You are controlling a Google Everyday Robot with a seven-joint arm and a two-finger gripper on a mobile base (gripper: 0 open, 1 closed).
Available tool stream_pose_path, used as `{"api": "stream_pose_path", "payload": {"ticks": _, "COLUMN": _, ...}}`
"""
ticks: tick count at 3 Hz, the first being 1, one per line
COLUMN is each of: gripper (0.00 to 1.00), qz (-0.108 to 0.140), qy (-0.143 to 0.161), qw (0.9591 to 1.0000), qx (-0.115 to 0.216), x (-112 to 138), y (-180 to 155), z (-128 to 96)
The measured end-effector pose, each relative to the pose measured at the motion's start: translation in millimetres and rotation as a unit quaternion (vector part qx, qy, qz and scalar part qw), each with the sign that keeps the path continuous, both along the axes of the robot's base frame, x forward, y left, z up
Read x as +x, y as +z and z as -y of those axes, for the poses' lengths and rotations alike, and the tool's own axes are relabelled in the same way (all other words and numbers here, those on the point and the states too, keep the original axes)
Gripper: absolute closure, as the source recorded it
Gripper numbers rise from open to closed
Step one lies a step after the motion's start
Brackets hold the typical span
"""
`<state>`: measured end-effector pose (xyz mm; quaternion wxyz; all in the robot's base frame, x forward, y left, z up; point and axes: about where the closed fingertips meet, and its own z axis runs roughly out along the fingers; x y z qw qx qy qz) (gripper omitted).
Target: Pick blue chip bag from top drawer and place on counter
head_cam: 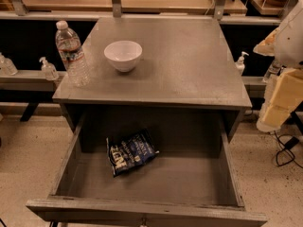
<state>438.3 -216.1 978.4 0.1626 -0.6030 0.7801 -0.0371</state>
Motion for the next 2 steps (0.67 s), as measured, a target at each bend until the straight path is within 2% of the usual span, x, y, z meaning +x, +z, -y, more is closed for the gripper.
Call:
{"api": "stream_pose_path", "payload": {"ticks": 1, "gripper": 0.0, "qz": 0.0, "qy": 0.0, "qw": 1.0, "qx": 0.0, "x": 0.0, "y": 0.0, "z": 0.0}}
{"api": "stream_pose_path", "payload": {"ticks": 2, "gripper": 0.0, "qz": -0.01, "qy": 0.017, "qw": 0.9997, "qx": 0.011, "x": 0.8, "y": -1.6, "z": -3.8}}
